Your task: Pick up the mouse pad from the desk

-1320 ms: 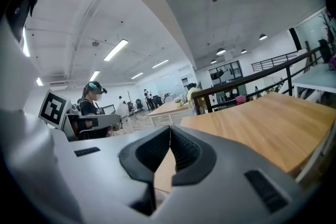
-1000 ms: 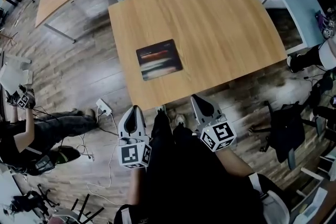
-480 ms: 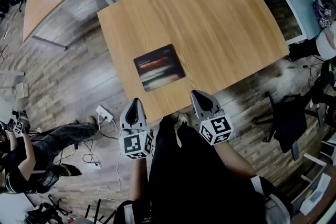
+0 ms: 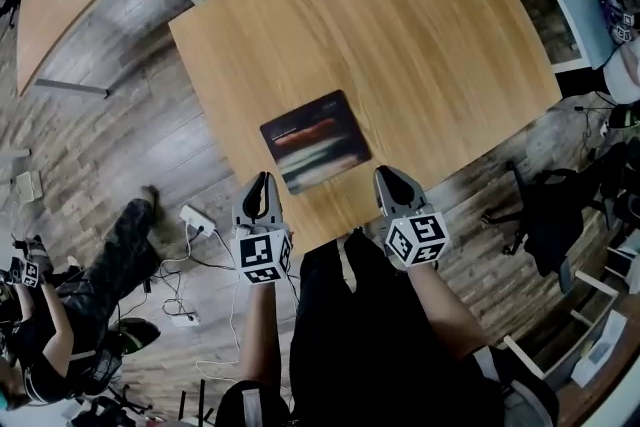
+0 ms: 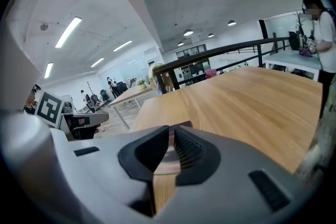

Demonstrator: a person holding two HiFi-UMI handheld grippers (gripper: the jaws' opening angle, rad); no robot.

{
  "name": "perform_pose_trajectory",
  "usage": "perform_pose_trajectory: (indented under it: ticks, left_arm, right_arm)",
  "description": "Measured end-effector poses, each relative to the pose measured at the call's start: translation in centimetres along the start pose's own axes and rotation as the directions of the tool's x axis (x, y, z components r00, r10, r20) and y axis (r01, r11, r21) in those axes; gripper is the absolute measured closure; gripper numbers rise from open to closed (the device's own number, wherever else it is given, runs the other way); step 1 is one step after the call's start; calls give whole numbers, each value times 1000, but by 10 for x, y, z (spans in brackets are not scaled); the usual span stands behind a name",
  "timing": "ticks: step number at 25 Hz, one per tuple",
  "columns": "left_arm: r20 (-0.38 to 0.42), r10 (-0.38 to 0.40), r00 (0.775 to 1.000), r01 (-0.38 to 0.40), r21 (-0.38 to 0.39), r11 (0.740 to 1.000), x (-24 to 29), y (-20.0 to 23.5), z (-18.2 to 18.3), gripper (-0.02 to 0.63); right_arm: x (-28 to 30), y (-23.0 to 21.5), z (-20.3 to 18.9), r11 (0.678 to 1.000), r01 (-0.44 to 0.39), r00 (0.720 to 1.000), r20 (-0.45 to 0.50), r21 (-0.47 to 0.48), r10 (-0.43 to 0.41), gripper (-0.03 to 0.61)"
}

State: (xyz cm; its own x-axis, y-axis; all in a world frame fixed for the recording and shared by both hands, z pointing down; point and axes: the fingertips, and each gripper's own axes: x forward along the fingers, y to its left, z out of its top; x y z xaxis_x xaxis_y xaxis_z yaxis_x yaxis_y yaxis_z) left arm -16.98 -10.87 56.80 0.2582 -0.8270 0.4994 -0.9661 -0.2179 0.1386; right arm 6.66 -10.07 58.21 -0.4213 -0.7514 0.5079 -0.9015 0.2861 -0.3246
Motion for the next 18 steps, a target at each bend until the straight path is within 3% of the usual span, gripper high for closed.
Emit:
perform_pose_trajectory:
  ticks: [2, 5, 7, 12, 18]
  left_arm:
    - [-40, -5, 999, 6, 13, 1000, 20, 11, -11, 580]
    - [-111, -20, 994, 23, 22, 1000, 54, 25, -33, 450]
    - [-153, -39, 987, 43, 22, 999, 74, 32, -47, 427]
    - [-231, -75, 970, 90, 53, 995, 113, 46, -69, 397]
    - [-265, -108, 958, 117, 18, 993, 152, 57, -79, 379]
  right_arm:
    - [14, -7, -11, 1000, 21, 999, -28, 21, -20, 543]
    - [37, -18, -31, 997, 48, 996, -79, 59, -44, 530]
    - [49, -24, -45, 995, 62, 992, -116, 81, -52, 437]
    - [73, -34, -73, 990, 102, 978, -192, 102, -81, 404]
    - [89, -48, -102, 978, 142, 959, -265, 154, -97, 374]
